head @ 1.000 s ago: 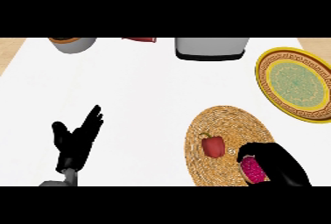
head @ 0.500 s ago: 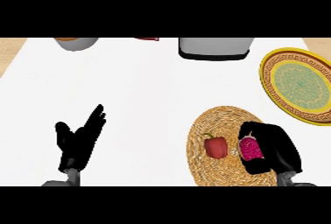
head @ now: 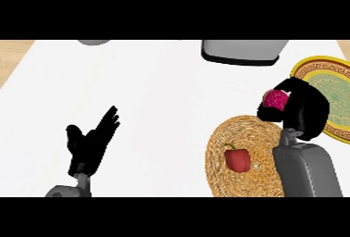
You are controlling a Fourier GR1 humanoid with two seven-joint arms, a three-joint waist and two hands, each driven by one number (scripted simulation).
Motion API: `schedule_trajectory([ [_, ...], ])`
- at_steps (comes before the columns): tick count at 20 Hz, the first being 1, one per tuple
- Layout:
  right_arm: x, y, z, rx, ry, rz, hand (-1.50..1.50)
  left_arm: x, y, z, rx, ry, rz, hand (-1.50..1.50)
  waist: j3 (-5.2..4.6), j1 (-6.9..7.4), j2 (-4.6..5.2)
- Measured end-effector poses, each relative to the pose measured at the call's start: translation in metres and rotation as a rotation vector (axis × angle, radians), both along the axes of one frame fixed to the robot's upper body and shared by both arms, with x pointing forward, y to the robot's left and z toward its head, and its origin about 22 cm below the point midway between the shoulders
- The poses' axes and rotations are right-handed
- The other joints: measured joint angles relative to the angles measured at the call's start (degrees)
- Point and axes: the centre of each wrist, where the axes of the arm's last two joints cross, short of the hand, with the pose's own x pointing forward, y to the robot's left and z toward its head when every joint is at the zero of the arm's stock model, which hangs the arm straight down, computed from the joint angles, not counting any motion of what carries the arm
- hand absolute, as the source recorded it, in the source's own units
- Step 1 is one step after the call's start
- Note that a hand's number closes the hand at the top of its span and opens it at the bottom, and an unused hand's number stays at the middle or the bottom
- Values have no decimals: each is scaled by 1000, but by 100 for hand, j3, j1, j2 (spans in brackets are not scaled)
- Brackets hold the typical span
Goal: Pick the cupcake from the placemat and place it in the plate
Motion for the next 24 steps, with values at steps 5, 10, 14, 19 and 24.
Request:
schedule_trajectory([
  [5, 35, 18, 32, -10, -183, -242, 150, 2, -7, 0, -4, 6, -23, 0, 9, 102, 18],
  [10, 61, 22, 43, -46, -312, -372, 150, 3, -7, 2, -4, 19, -20, 0, 27, 84, 17],
  [14, 75, 17, 42, -60, -410, -427, 150, 3, -3, 2, -3, 31, -5, 0, 35, -13, -4],
  [19, 86, -6, 19, -117, -457, -499, 150, -1, 0, 0, 1, 35, 23, 0, 39, -161, -40],
  [24, 90, -53, 5, -166, -483, -609, 150, -5, 8, -4, 1, 33, 44, 0, 45, -271, -71],
])
